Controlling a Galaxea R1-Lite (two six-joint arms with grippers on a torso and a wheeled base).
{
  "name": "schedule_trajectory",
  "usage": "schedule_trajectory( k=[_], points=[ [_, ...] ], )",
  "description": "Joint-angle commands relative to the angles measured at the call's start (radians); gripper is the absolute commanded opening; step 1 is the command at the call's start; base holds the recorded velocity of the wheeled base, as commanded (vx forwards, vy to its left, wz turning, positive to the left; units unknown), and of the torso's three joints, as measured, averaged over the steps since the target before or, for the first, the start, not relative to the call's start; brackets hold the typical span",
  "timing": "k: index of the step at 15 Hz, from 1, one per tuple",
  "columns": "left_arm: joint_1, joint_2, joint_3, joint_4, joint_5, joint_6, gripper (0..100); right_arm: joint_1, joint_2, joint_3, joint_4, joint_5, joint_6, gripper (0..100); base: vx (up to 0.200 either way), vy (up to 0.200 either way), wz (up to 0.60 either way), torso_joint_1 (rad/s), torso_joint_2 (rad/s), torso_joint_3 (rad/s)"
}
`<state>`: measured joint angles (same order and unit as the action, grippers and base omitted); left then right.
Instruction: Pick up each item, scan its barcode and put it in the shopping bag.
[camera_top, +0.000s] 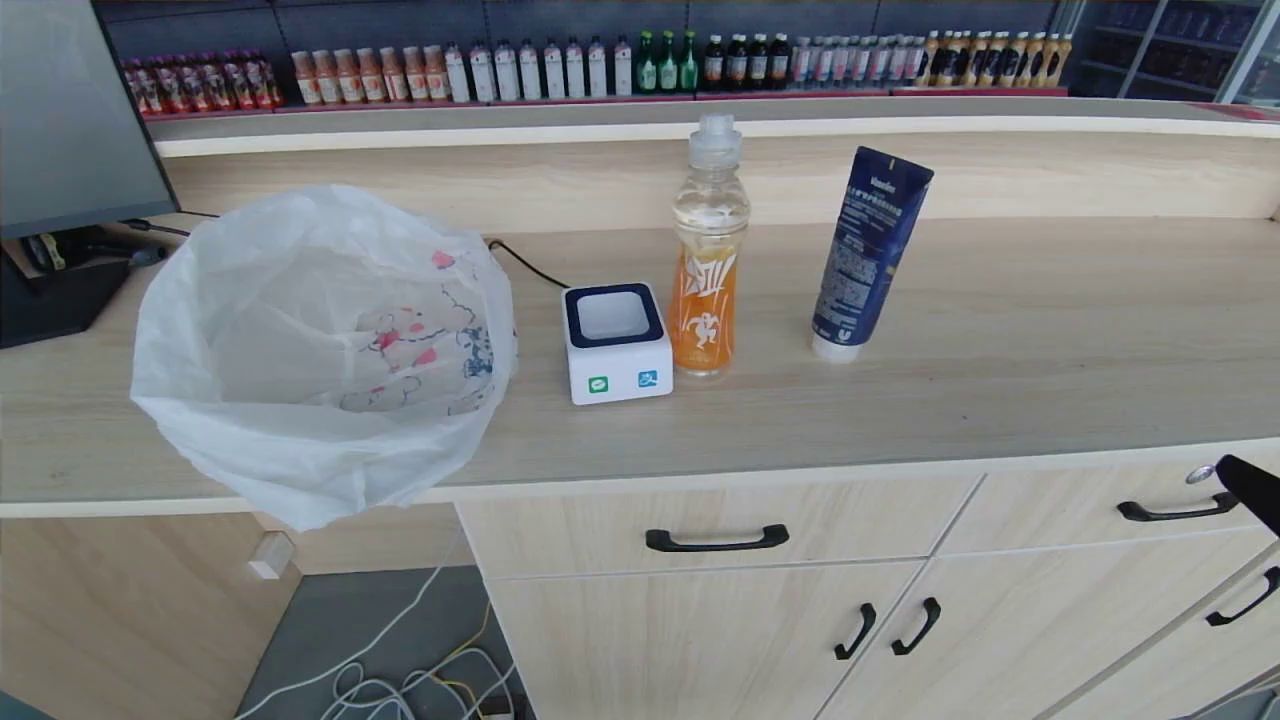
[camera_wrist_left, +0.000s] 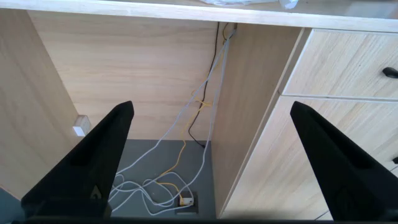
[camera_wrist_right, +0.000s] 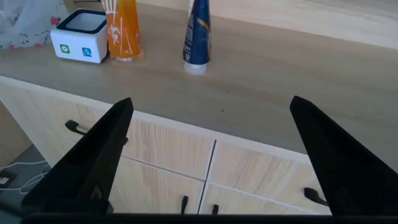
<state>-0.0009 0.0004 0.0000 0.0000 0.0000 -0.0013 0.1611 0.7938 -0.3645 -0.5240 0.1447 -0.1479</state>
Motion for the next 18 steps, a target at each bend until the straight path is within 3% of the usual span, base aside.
schedule_trajectory(
  k=[1, 6, 8, 9, 15, 18],
  points=[
    [-0.001, 0.0, 0.0, 0.0, 0.0, 0.0, 100, 0.057, 0.159, -0.013, -0.037, 0.0, -0.016, 100, 0.0, 0.0, 0.0, 0.0, 0.0, 0.0],
    [0.001, 0.0, 0.0, 0.0, 0.0, 0.0, 100, 0.206, 0.349, -0.082, -0.171, -0.086, -0.029, 100, 0.0, 0.0, 0.0, 0.0, 0.0, 0.0],
    [0.001, 0.0, 0.0, 0.0, 0.0, 0.0, 100, 0.354, 0.475, -0.165, -0.229, -0.214, -0.015, 100, 0.0, 0.0, 0.0, 0.0, 0.0, 0.0],
    [0.001, 0.0, 0.0, 0.0, 0.0, -0.002, 100, 0.37, 0.489, -0.177, -0.232, -0.226, -0.01, 100, 0.0, 0.0, 0.0, 0.0, 0.0, 0.0],
    [0.001, 0.0, 0.0, 0.0, 0.0, 0.0, 100, 0.497, 0.633, -0.324, -0.246, -0.551, 0.18, 100, 0.0, 0.0, 0.0, 0.0, 0.0, 0.0],
    [-0.001, 0.0, 0.0, 0.0, 0.0, 0.0, 100, 0.506, 0.696, -0.327, -0.333, -0.588, 0.139, 100, 0.0, 0.0, 0.0, 0.0, 0.0, 0.0]
  ],
)
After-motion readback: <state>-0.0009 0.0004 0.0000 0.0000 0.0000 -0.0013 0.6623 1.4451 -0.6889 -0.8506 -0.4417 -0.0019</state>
